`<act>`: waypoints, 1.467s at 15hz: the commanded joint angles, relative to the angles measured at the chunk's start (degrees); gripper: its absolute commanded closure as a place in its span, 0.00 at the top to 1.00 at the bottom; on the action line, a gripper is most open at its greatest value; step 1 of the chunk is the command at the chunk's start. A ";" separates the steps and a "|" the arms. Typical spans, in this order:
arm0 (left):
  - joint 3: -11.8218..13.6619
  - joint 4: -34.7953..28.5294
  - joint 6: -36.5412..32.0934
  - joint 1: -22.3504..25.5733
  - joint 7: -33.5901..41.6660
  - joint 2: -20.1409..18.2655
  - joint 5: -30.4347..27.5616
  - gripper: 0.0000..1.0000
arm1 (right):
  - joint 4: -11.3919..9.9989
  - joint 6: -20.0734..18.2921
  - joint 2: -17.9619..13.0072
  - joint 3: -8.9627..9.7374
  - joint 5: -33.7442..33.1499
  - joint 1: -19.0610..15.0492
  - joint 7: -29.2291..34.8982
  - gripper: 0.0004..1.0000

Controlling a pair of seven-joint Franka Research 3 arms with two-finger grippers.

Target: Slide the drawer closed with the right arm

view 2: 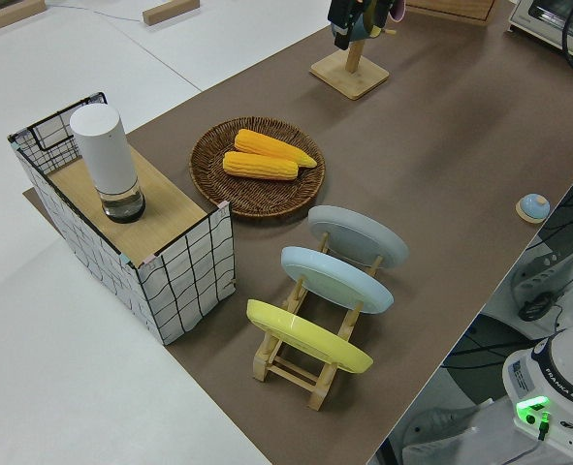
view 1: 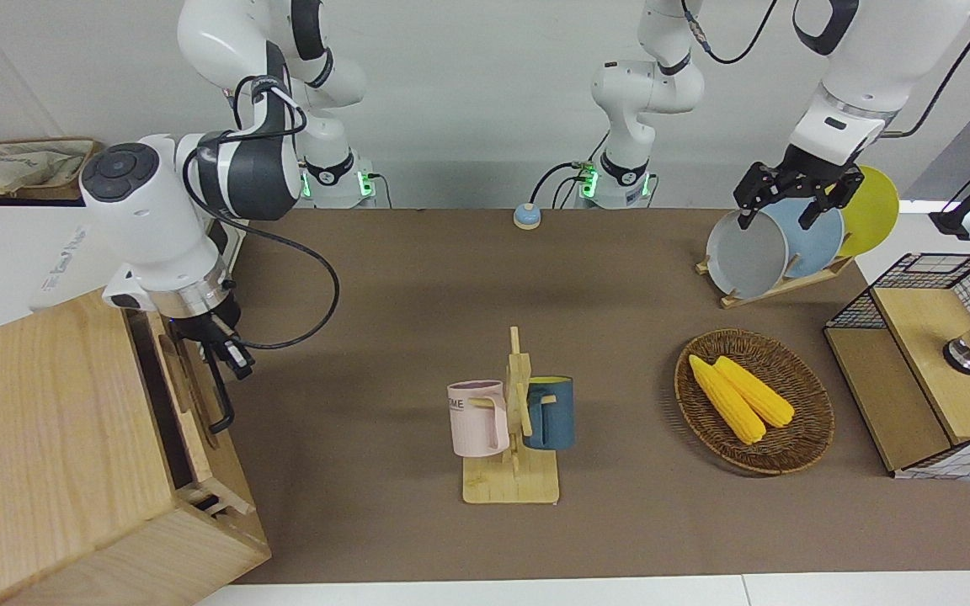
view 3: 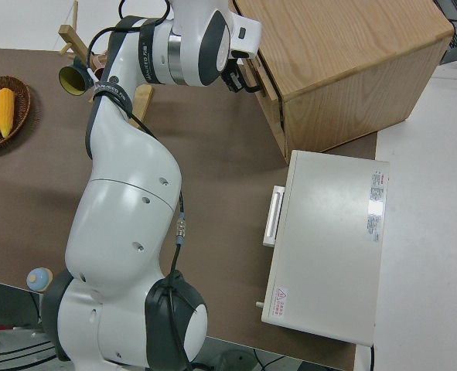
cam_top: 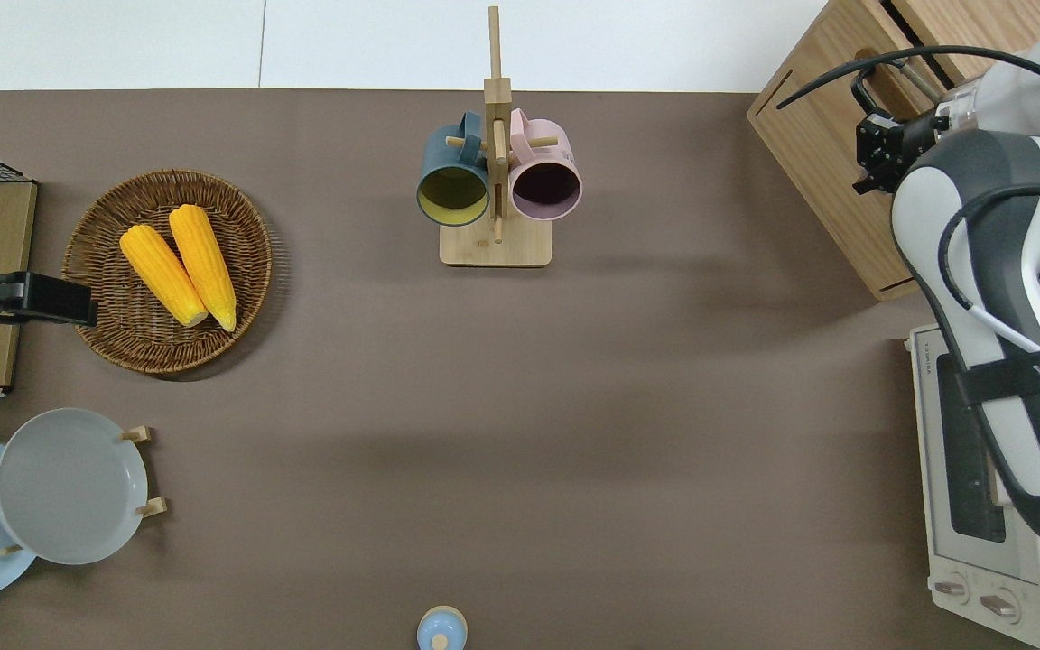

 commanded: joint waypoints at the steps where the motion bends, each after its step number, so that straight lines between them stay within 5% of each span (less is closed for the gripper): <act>1: 0.96 1.17 0.02 -0.99 0.44 0.76 0.72 1.00 | 1.24 2.68 0.56 0.59 0.26 -1.69 -3.27 0.00; 12: 0.96 1.17 0.02 -0.99 0.44 0.76 0.72 1.00 | 1.33 3.83 0.64 1.20 0.35 -5.47 -10.31 0.00; 17: 0.96 1.17 0.02 -0.99 0.44 0.76 0.71 1.00 | 1.33 3.74 0.64 4.72 0.26 -9.16 -12.15 0.00; 22: 0.96 1.17 0.02 -0.99 0.44 0.76 0.72 1.00 | 1.24 3.74 0.56 4.99 0.08 -9.08 -12.25 0.00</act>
